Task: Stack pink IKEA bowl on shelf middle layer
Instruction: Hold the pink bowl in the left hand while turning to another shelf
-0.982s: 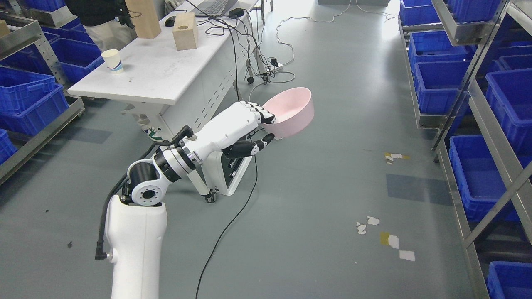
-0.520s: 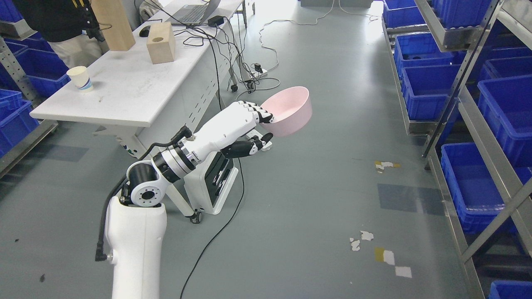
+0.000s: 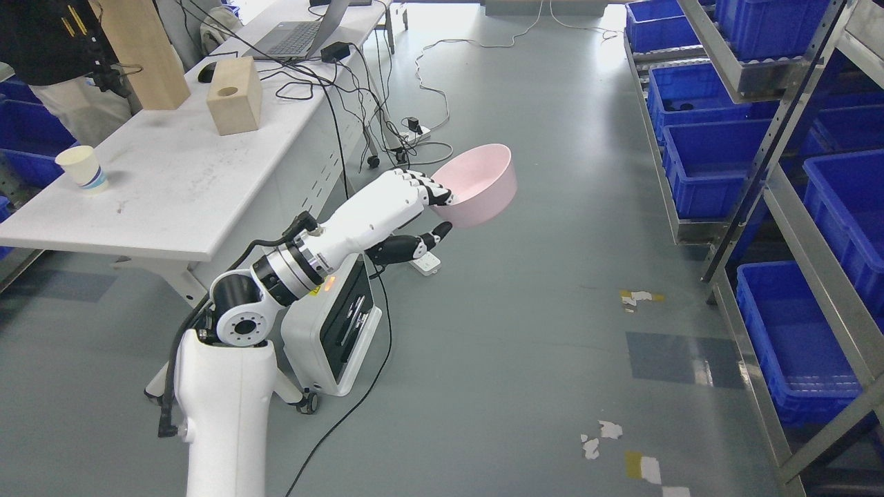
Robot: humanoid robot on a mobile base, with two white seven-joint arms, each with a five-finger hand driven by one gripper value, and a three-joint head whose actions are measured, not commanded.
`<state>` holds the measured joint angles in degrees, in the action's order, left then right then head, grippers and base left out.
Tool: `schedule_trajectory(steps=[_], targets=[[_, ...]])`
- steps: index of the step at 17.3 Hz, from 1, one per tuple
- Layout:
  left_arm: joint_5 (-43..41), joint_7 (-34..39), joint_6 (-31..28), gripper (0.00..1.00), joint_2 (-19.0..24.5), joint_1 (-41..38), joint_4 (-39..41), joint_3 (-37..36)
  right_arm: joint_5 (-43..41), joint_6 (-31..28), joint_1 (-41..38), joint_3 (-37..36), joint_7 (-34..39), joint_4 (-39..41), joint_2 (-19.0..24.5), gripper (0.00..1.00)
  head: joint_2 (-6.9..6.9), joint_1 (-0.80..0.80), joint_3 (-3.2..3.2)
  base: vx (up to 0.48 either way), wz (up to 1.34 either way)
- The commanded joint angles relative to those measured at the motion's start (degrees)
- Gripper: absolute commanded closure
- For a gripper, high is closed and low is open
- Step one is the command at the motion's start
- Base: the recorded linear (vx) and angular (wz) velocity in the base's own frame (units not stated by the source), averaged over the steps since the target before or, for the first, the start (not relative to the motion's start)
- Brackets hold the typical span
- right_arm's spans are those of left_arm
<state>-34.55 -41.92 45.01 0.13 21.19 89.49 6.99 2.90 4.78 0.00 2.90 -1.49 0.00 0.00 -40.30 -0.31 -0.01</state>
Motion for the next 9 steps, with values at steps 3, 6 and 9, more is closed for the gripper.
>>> schedule_trajectory(steps=[3,6,9], targets=[[0.09,0.52,-0.01,0.97,0.87,-2.91,0.07,0.66,0.0,-0.04,-1.23,0.0,-0.01,1.0,-1.0,0.0,0.0,0.0,0.0,0.249,-0.06],[0.09,0.43,-0.01,0.97,0.87,-2.74,0.16,0.66,0.0,-0.04,-1.23,0.0,-0.01,1.0,-1.0,0.0,0.0,0.0,0.0,0.256,-0.08],[0.09,0.43,-0.01,0.97,0.87,-2.74,0.16,0.4,0.0,-0.04,-1.23,0.0,-0.01,1.0,-1.0,0.0,0.0,0.0,0.0,0.232,-0.07]])
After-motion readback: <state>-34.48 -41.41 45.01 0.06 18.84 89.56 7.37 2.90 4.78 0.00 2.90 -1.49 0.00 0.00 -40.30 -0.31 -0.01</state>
